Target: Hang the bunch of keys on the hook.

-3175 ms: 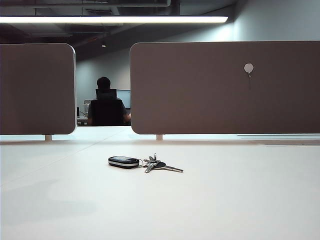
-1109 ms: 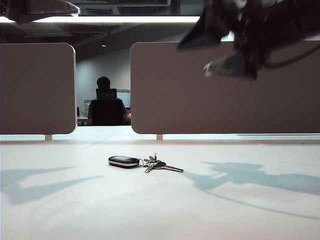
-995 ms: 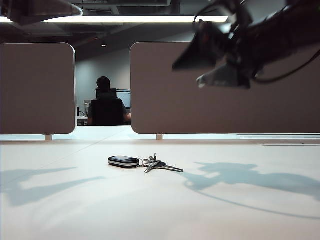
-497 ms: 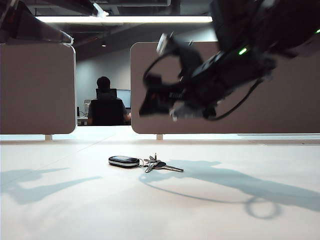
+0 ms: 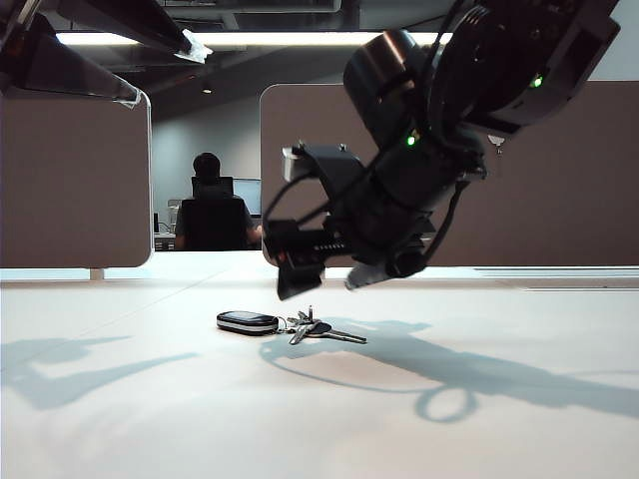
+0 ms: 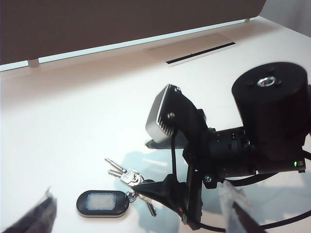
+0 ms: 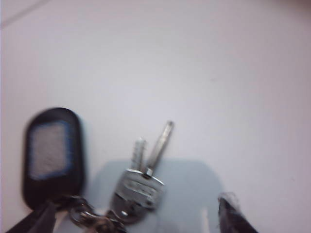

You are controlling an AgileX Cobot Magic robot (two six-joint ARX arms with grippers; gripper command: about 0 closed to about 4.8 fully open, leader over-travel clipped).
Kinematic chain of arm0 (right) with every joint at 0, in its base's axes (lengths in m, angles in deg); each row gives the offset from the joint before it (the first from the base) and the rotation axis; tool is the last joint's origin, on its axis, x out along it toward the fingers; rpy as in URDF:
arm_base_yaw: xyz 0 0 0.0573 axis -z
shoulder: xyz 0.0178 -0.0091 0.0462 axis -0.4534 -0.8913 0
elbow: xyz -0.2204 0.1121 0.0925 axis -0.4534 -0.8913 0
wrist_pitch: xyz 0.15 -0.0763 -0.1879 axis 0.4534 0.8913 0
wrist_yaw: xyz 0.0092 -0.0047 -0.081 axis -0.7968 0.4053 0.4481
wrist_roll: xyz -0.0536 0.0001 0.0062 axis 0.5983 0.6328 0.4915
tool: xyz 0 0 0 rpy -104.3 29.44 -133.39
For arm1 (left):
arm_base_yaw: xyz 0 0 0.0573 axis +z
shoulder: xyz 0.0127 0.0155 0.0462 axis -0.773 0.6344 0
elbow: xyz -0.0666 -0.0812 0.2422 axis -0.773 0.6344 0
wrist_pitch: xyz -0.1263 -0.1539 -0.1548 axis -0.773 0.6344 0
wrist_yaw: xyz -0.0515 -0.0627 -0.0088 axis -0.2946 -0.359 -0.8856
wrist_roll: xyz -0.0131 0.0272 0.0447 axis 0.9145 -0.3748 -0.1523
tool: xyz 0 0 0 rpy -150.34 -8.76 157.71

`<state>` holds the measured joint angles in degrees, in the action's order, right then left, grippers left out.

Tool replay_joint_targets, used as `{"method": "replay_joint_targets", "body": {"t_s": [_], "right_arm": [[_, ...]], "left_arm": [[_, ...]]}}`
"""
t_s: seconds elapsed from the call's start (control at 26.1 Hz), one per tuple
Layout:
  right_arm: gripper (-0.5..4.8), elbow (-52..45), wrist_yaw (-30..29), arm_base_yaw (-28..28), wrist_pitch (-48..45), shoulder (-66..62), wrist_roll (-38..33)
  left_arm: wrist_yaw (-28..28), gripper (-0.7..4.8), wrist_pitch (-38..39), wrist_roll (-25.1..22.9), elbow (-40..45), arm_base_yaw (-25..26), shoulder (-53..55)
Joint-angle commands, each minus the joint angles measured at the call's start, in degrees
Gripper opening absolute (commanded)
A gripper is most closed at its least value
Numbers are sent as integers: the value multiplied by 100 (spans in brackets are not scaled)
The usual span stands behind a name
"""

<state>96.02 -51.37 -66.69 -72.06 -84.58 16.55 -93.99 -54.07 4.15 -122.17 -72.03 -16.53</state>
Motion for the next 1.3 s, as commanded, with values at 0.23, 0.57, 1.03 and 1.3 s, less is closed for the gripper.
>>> {"method": "replay_joint_targets", "body": {"t_s": [0.23, 0.57, 1.03, 1.3], "right_arm": [[396, 13, 232, -17, 83, -129, -9], [228, 13, 210, -31, 81, -131, -11], [73, 13, -142, -7, 87, -131, -17], [-6, 13, -142, -4, 79, -129, -9]], "left_arm": [[0, 479, 13, -44, -26, 2, -11], [0, 479, 15, -46, -24, 2, -11], [0, 479, 251, -46, -24, 2, -11], [0, 479, 332, -44, -24, 2, -11]]}}
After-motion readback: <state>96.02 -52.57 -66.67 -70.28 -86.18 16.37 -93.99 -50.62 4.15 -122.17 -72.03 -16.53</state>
